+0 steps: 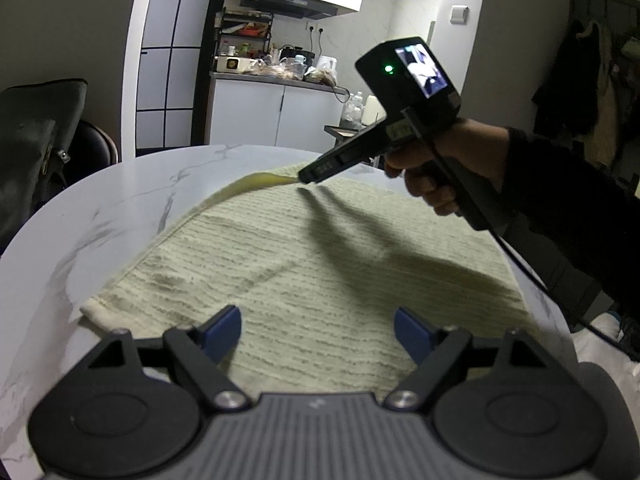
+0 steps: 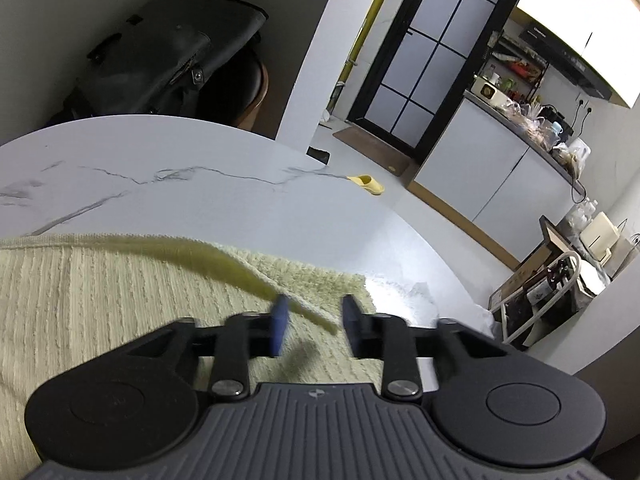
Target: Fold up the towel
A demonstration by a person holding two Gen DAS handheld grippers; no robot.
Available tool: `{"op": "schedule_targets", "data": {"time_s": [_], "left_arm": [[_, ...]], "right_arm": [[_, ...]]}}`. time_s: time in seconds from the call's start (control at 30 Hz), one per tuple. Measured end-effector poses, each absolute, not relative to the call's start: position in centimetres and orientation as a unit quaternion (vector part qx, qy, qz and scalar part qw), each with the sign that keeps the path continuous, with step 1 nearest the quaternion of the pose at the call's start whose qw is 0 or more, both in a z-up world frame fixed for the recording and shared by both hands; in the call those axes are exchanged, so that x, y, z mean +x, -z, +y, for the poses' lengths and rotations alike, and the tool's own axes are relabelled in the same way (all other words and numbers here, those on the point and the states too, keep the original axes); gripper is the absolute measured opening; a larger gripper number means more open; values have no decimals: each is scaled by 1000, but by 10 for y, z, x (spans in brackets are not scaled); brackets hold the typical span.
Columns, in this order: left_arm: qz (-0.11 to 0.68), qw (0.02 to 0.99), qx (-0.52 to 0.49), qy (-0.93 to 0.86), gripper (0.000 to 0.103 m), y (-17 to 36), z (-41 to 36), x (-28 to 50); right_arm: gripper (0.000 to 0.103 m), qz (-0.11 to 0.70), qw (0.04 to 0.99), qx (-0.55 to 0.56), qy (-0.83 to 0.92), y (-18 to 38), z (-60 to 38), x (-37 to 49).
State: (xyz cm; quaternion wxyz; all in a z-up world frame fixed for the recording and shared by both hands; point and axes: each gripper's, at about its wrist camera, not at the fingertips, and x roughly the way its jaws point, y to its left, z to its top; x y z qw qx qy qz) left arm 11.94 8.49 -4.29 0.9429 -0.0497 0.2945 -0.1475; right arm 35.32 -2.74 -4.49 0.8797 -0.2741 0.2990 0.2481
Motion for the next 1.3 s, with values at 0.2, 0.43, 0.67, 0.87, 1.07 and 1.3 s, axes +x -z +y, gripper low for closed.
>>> {"op": "schedule_targets", "data": {"time_s": [0.2,0.43,0.67,0.87,1.07,1.3], "left_arm": [[294,943,-53,149,86,43,86,119],[293,942,-55,151,86,41,86,117],[292,942,-59,152,86,41,86,115],[293,942,-59,152,86,41,87,115],[292,942,-62,154,86,41,88,114],[293,942,-58,155,86,41,85,115]], "right_arm": [[38,316,889,-218,-249,49,-35,367],[3,334,892,-170,-252,48,-45,377],[2,318,905,-165,-229,41,-45,384],[3,315,906,-166,-230,34,-32,390],[5,319,907,-177,-211,35,-25,394],[31,335,900,-192,-203,43,-37,384]]}}
